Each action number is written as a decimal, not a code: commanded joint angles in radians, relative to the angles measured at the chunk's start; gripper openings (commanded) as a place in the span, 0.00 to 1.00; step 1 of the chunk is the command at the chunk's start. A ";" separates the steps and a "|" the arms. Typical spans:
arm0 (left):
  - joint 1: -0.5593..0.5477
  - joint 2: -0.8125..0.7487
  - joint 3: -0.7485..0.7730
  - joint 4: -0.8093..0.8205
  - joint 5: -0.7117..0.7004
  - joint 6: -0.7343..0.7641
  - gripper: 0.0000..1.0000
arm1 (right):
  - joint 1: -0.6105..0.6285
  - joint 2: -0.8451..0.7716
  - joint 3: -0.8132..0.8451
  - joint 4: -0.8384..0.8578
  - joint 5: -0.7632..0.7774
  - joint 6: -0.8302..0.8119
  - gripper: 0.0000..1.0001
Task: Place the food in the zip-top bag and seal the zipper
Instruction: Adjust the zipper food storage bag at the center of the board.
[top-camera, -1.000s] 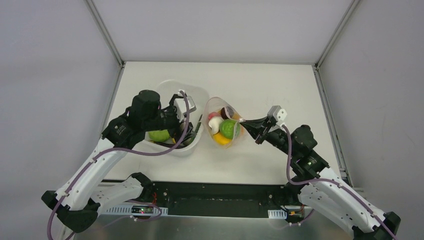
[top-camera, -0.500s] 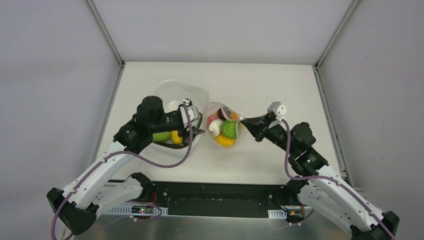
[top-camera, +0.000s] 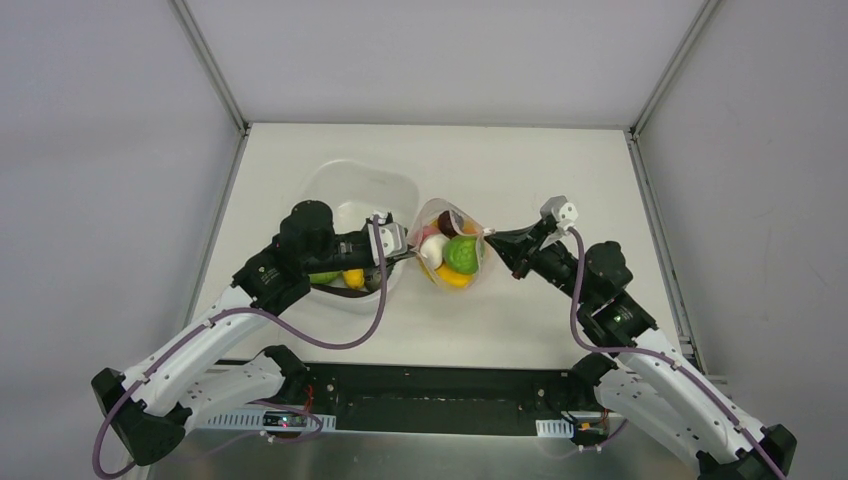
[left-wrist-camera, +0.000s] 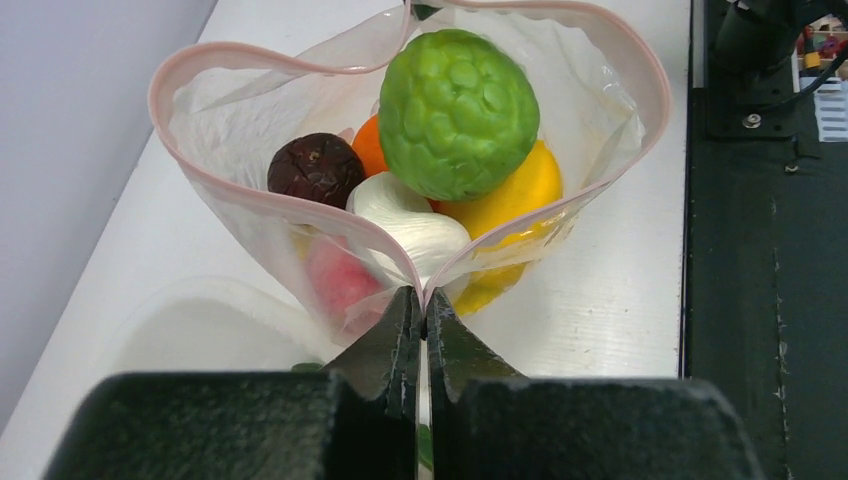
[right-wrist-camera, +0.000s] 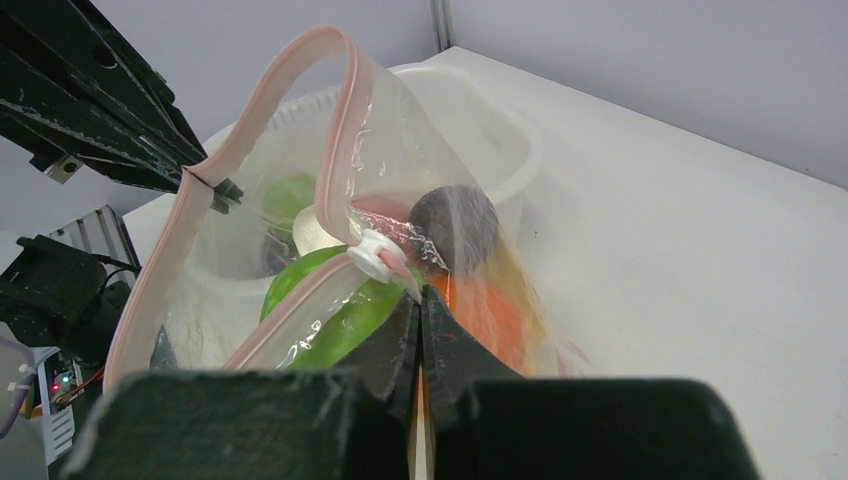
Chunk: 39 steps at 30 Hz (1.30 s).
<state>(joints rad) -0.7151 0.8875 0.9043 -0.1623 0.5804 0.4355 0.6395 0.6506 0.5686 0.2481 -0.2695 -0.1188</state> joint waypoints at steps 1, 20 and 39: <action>-0.010 -0.018 0.040 0.012 -0.042 -0.008 0.00 | -0.018 -0.024 0.049 0.018 0.037 0.026 0.00; -0.009 -0.117 0.208 -0.264 -0.089 -0.160 0.00 | -0.045 -0.153 0.216 -0.238 0.018 0.015 0.00; 0.050 -0.092 0.289 -0.464 -0.198 -0.235 0.00 | -0.074 -0.020 0.308 -0.376 0.030 0.056 0.00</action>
<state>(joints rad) -0.6922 0.8028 1.1381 -0.5816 0.4244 0.2119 0.5934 0.6159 0.8318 -0.1543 -0.2501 -0.0799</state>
